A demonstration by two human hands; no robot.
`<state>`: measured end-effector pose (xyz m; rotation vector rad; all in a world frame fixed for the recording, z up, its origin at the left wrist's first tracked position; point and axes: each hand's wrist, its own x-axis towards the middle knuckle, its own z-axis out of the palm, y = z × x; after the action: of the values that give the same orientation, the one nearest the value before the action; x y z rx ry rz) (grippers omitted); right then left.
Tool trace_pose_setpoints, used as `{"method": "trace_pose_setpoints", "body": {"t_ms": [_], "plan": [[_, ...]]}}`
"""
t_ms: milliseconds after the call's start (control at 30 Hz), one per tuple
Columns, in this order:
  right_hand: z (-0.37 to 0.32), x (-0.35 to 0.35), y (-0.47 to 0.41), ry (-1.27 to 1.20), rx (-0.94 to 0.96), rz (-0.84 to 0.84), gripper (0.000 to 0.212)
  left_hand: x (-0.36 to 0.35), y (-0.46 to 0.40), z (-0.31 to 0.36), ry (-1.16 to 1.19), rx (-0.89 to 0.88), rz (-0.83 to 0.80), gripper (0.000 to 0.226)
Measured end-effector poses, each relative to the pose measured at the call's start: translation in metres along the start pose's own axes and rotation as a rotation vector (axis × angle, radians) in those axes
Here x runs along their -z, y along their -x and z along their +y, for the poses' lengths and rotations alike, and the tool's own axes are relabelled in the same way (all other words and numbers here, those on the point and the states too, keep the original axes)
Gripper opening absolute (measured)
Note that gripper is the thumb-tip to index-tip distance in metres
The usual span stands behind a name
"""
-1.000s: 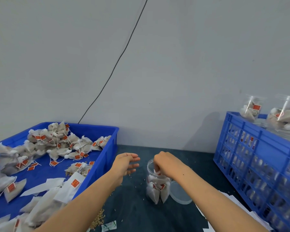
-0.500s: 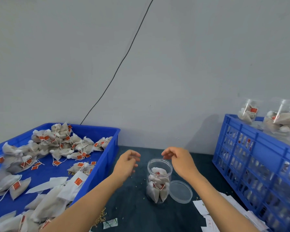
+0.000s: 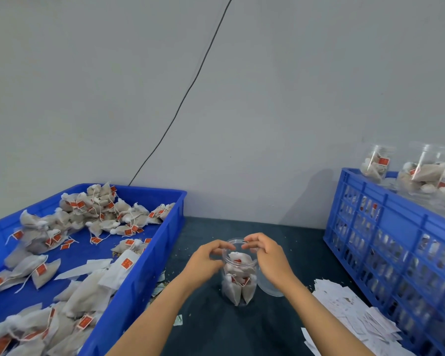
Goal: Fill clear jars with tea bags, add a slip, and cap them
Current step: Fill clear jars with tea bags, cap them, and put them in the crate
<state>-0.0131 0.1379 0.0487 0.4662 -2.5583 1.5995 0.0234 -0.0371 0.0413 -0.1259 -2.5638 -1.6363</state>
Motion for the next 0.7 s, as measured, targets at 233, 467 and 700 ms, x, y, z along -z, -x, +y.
{"method": "trace_pose_setpoints", "body": {"t_ms": [233,467,700], "plan": [[-0.002,-0.002,0.011,0.004,0.045,-0.014,0.046,0.019,0.017,0.001,0.149,0.087,-0.107,0.046],[-0.028,-0.016,0.027,0.02,0.259,0.191,0.055,0.046,0.032,-0.017,-0.343,0.232,-0.049,0.032],[-0.036,-0.04,0.033,-0.091,0.237,0.165,0.054,0.047,0.067,-0.031,-0.84,0.474,-0.231,0.041]]}}
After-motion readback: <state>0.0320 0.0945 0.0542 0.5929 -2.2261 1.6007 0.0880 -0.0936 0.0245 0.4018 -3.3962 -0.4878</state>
